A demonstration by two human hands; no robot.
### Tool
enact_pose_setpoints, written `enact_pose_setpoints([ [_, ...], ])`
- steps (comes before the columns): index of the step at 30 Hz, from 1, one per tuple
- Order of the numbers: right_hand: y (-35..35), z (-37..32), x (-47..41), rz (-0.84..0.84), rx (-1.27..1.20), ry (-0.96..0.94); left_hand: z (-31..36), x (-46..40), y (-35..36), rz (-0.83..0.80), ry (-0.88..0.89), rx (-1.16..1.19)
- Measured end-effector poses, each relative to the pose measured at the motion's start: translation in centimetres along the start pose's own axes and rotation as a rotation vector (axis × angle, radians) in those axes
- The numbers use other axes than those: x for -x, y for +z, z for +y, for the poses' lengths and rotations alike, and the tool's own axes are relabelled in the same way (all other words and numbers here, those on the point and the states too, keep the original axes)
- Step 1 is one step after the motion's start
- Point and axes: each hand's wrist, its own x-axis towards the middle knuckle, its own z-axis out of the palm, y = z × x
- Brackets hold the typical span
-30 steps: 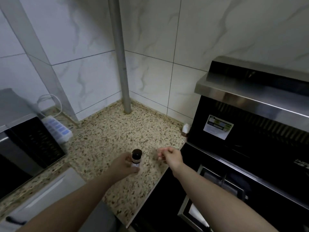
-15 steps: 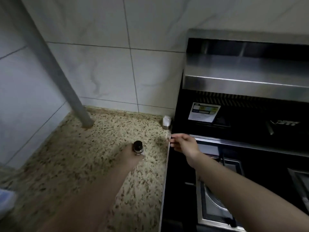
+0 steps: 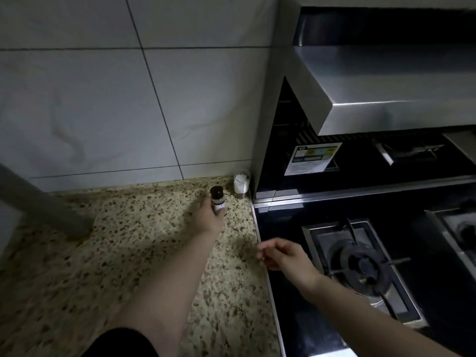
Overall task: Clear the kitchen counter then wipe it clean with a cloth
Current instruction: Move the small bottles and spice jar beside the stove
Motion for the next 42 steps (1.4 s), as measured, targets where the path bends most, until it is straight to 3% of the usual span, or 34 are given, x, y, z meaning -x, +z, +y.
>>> enact_pose_setpoints([
  [8,-3.0,1.1,-0.6,0.138,0.033,0.004,2.4,-3.4,1.7,0.120,0.042,-0.095],
  [19,-3.6,2.5,0.4,0.156,-0.029,0.042,2.0,-5.2,2.7,0.132,0.049,0.141],
  [22,-3.7,2.4,1.0,0.155,-0.057,0.039,1.5,-2.8,2.3,0.157,-0.077,0.253],
  [26,-4.5,2.4,2.6,0.192,-0.057,-0.014,2.2,2.6,3.6,0.004,-0.096,0.315],
  [32,-9.7,1.0,5.8,0.388,-0.124,-0.099,7.5,9.7,7.0,-0.336,0.146,0.302],
  [42,-24.4,5.6,17.7,0.647,-0.270,-0.139,17.5,22.1,16.2,-0.630,0.420,0.161],
])
